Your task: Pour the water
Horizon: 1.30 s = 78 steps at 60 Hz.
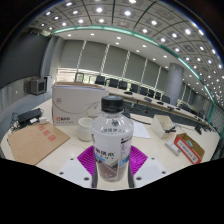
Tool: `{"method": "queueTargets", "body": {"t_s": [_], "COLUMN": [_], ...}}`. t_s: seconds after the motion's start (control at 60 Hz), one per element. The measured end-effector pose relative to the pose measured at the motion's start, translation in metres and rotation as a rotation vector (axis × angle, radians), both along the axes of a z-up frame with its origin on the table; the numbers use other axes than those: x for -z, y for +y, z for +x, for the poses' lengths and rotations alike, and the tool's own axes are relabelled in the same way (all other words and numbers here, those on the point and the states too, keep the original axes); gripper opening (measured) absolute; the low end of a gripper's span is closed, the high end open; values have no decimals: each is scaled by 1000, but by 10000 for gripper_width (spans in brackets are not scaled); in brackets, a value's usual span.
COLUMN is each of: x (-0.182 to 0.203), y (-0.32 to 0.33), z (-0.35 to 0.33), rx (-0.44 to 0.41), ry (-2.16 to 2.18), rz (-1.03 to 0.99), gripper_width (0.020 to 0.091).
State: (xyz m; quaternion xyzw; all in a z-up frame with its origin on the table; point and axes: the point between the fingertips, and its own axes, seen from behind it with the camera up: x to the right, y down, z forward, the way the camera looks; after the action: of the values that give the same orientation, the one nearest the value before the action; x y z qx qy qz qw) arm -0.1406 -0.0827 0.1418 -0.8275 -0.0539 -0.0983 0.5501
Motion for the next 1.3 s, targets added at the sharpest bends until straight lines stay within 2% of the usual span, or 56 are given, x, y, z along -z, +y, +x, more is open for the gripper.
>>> {"method": "queueTargets", "body": {"t_s": [0.15,0.283,0.4,0.567,0.7,0.85,1.0,1.117,1.3], "x": [-39,-56,-48,-30,-18,-11,-9,-12,-24], "y": [63,126,181,238,261,270,268,263,252], "z": [43,61,59,44,31,23,11,12,12], "rx": [13,-21,-85,-223,-316,-373,-422,-412,-382], "ry": [-245,-517,-811,-1264,-1555,-1741,-1774,-1694,-1237], "rz": [13,6,-20,-10,11,27,59,51,73], "gripper_width": [413,413,413,410,412,411,412,413,413]}}
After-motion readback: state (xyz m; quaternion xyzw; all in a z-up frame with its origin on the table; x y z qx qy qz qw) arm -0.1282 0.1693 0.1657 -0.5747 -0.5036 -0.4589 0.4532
